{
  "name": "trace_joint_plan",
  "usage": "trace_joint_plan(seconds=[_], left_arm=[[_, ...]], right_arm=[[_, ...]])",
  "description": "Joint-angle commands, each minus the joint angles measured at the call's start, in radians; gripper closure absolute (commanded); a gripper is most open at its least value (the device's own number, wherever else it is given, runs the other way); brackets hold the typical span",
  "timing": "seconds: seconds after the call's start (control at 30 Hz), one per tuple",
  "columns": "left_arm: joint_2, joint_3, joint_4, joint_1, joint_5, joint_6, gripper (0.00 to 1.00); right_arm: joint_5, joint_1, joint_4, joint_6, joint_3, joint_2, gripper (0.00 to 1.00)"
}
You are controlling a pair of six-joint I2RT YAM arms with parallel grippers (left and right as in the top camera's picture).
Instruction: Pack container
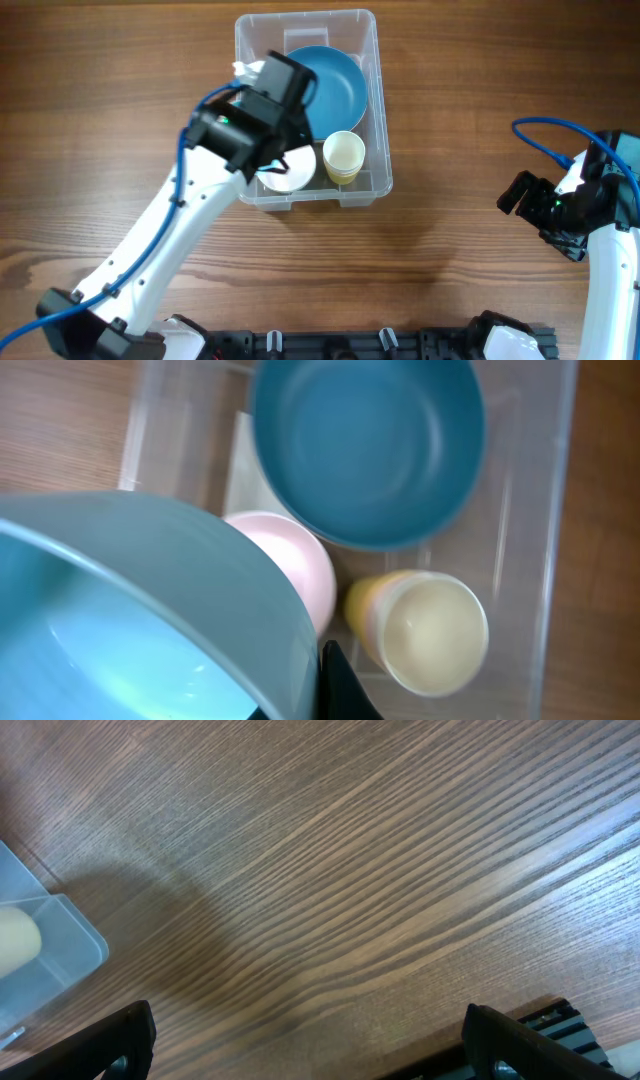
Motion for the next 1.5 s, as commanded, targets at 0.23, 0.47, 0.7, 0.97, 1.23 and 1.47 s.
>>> trace_joint_plan(seconds=[0.23,0.47,0.7,0.97,1.23,1.47], left_arm=[[0.276,0.010,0.024,-0.069,-0.011,-0.034,0.96],[0.336,0.011,0.038,-0.066,-0.008,-0.023,0.50],[0.118,0.142,-0.072,0.079,-0.007,0.102,0.19],[-0.102,0.140,-0.093,0.564,0.201,0.138,0.00],[0.074,0.134,-0.135,0.688,0.292,0.187,0.00],[0.234,0.134,-0.127,0.688,0.280,0.187,0.00]], right_arm=[[-0.016,0.004,-0.001,-0.005,-0.004,-0.001,0.00],[-0.016,0.004,-0.001,-0.005,-0.004,-0.001,0.00],[-0.016,0.004,0.006,-0.003,-0.004,-0.001,0.00],[-0.016,0.060,0.092,-0.002,0.084,-0.001,0.00],[0.140,0.436,0.377,-0.005,0.113,0.111,0.01],[0.174,0.494,0.626,-0.017,0.113,0.327,0.00]])
